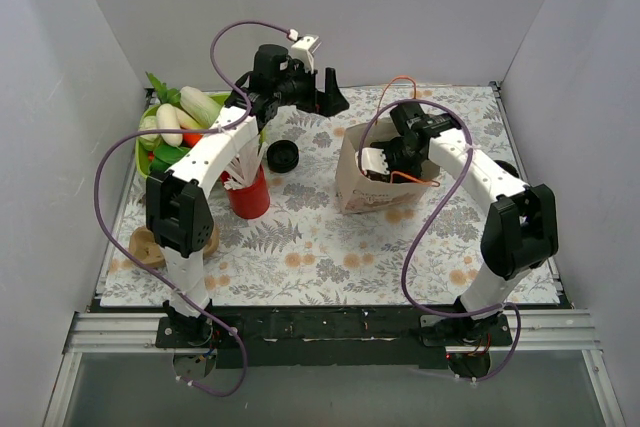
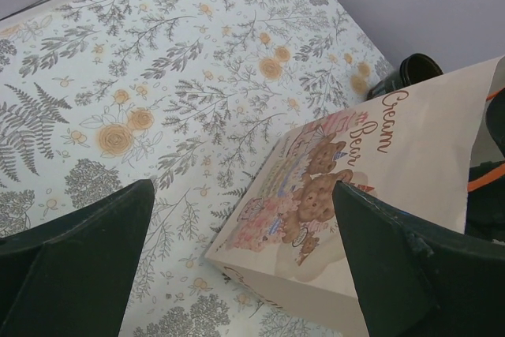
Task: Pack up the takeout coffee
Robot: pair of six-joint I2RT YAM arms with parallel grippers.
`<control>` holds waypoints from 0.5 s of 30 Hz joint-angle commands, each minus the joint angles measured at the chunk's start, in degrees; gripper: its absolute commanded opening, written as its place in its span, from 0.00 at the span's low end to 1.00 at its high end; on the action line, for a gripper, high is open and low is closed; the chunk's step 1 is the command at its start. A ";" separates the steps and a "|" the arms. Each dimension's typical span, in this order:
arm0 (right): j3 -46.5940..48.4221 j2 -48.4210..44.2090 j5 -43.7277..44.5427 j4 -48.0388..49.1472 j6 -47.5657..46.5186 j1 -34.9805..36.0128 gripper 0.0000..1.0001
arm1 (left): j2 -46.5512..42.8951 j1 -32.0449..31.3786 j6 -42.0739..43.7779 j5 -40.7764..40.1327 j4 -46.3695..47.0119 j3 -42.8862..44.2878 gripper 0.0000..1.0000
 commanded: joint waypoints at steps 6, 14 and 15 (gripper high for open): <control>2.33 -3.61 -2.54 -4.20 5.89 -0.21 0.95 | -6.50 -1.48 1.35 2.57 -0.22 -2.31 0.98; 6.64 -5.01 -4.30 -6.22 10.46 -0.21 0.95 | -5.89 -1.49 1.79 2.58 -0.31 -1.08 0.98; 7.69 -5.19 -4.30 -6.57 11.08 -0.21 0.95 | -5.63 -1.49 1.88 2.58 -0.31 -0.82 0.98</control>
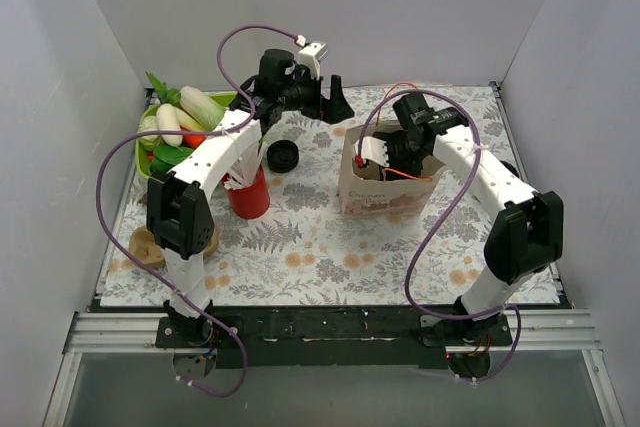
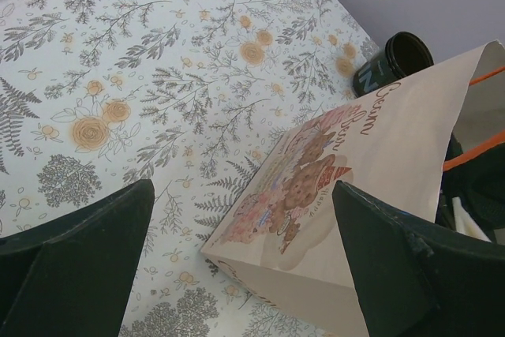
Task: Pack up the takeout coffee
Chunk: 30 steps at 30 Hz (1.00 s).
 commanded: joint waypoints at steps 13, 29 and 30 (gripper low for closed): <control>12.33 -5.88 -2.18 -3.34 11.21 -0.21 0.98 | -4.04 0.13 2.56 0.43 -1.12 3.46 0.98; 19.66 -15.26 -2.01 20.41 30.20 -0.21 0.98 | -15.55 10.50 23.46 -19.52 -33.78 14.18 0.95; 17.73 -16.41 -2.09 23.43 32.04 -0.21 0.98 | -16.08 10.59 24.79 -19.87 -35.65 13.92 0.94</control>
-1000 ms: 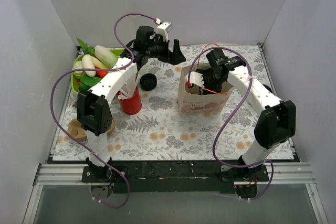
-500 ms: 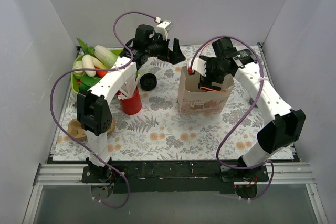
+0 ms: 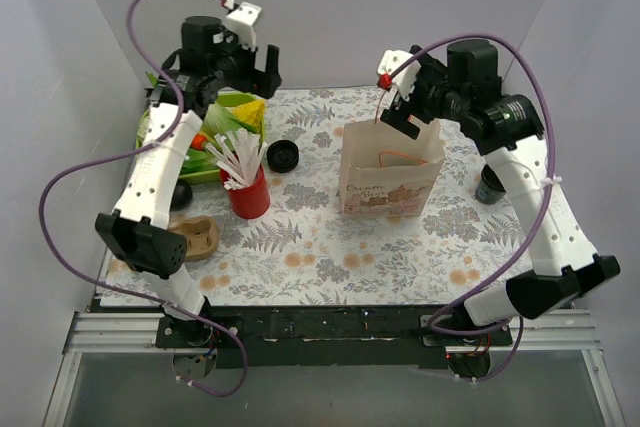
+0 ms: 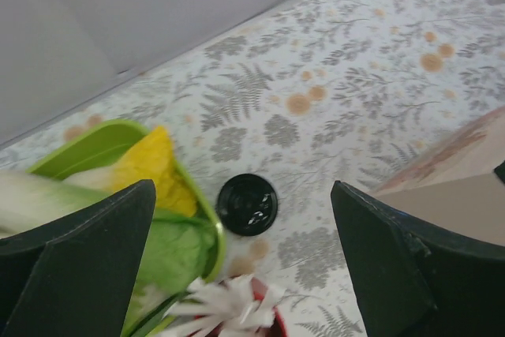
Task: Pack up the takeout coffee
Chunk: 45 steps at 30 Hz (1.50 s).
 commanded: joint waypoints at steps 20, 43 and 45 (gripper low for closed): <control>-11.59 -6.59 -6.27 25.98 21.18 -0.21 0.97 | -6.12 2.40 8.12 -11.90 -33.63 -5.49 0.57; -13.70 -7.47 -4.43 26.07 19.68 -0.21 0.97 | 2.68 2.31 12.33 -18.32 -32.66 1.37 0.18; -13.87 -7.38 -4.34 26.24 19.59 -0.21 0.97 | 2.23 2.39 12.60 -18.41 -33.45 1.63 0.20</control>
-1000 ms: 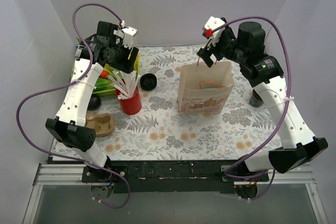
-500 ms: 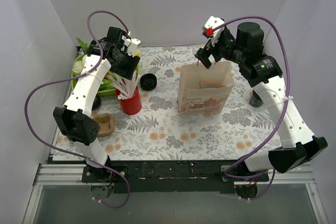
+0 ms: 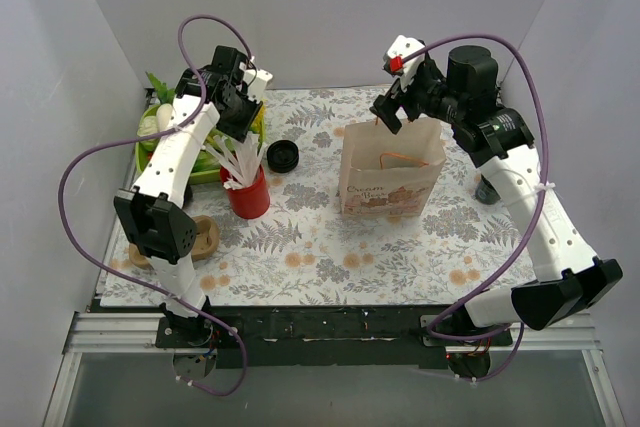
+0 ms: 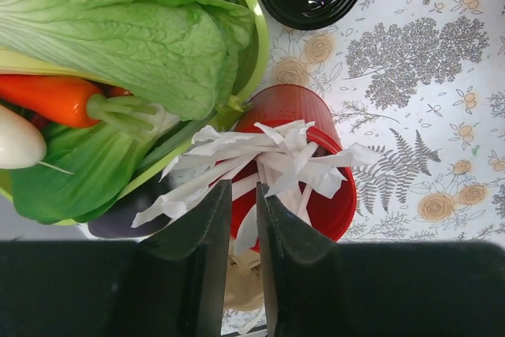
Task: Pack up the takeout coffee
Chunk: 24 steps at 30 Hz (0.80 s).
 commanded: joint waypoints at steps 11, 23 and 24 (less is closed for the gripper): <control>1.63 0.85 -1.38 2.31 -0.34 -0.12 0.97 | -4.34 -0.80 1.47 -1.27 -1.28 -2.26 0.34; 1.28 0.41 -0.85 2.13 -0.34 -0.21 0.97 | -7.58 -0.80 3.58 -3.47 -3.12 -3.68 0.00; 1.54 0.75 -0.68 2.13 -0.77 -0.21 0.97 | -7.76 -0.80 3.67 -3.47 -3.47 -2.80 0.00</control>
